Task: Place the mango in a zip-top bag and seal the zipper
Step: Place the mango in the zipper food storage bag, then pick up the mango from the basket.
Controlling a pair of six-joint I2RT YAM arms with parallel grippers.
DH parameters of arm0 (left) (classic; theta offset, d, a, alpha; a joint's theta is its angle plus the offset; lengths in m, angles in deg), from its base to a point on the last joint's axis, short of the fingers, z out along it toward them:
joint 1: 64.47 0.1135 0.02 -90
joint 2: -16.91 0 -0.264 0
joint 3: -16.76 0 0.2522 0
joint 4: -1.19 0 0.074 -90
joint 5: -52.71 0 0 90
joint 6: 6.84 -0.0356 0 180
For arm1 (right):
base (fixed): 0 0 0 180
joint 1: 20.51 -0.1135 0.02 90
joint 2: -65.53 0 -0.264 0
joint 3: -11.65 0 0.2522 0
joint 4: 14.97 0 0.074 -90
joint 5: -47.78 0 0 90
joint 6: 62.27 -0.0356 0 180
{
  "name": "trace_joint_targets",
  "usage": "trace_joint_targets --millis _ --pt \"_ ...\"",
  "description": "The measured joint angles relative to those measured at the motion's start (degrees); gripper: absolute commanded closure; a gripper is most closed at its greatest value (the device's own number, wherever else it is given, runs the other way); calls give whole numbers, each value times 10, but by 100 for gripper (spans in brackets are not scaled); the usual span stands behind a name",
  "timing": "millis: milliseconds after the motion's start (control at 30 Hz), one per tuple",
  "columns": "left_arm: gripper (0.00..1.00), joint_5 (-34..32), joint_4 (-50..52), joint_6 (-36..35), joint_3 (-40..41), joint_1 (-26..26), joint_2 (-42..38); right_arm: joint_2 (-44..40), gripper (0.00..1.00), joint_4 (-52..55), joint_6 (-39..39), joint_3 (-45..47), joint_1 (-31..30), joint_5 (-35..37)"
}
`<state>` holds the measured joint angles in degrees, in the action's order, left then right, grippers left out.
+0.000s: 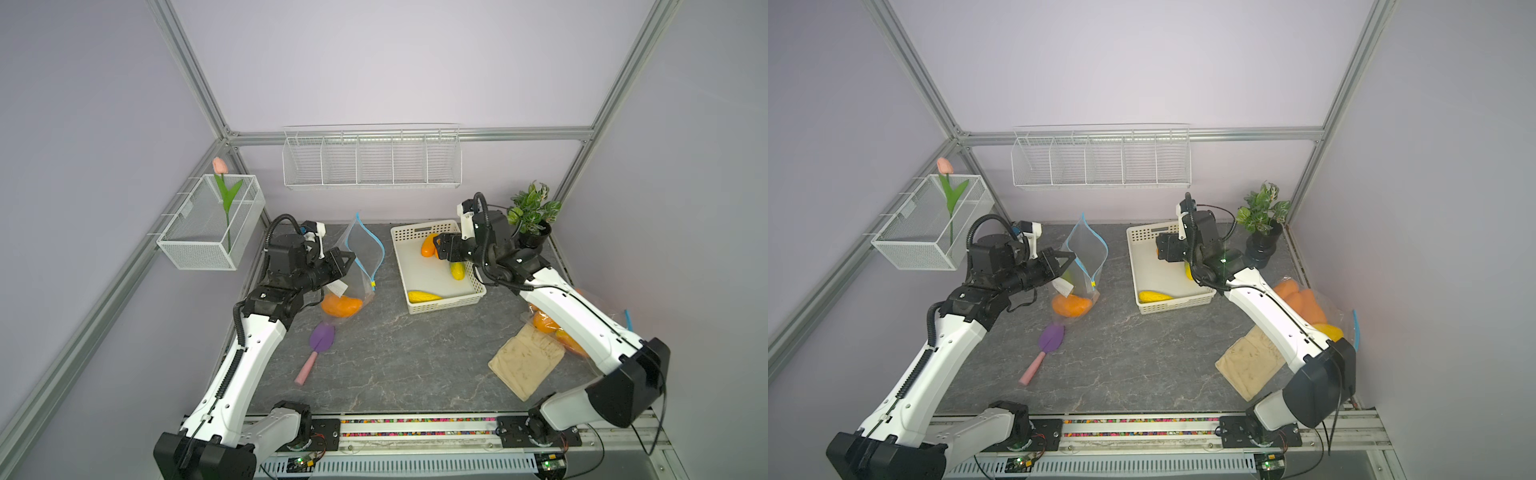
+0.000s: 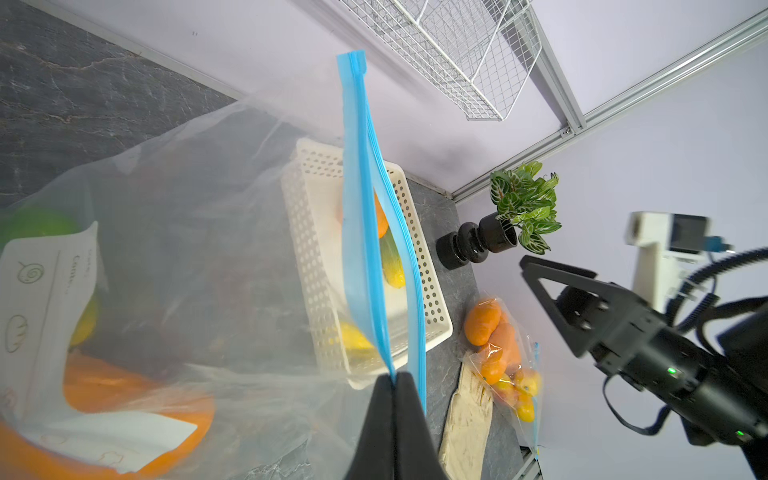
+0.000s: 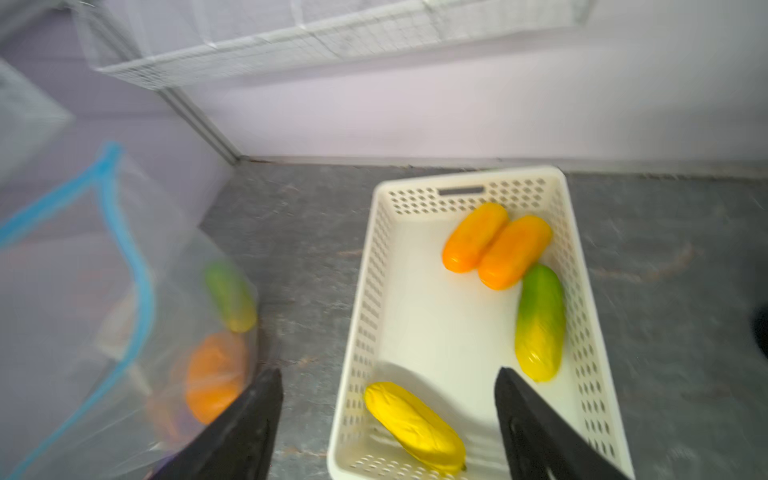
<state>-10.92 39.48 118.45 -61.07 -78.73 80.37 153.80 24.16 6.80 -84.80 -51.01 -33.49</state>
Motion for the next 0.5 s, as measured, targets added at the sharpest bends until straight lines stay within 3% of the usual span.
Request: trace_joint_targets --millis 233,500 --pt "100 -18 3 0 6 0 -22 169 26 96 -3 -46 52 37" --pt "100 -33 14 -2 37 0 -56 309 29 125 -1 -158 87 41"
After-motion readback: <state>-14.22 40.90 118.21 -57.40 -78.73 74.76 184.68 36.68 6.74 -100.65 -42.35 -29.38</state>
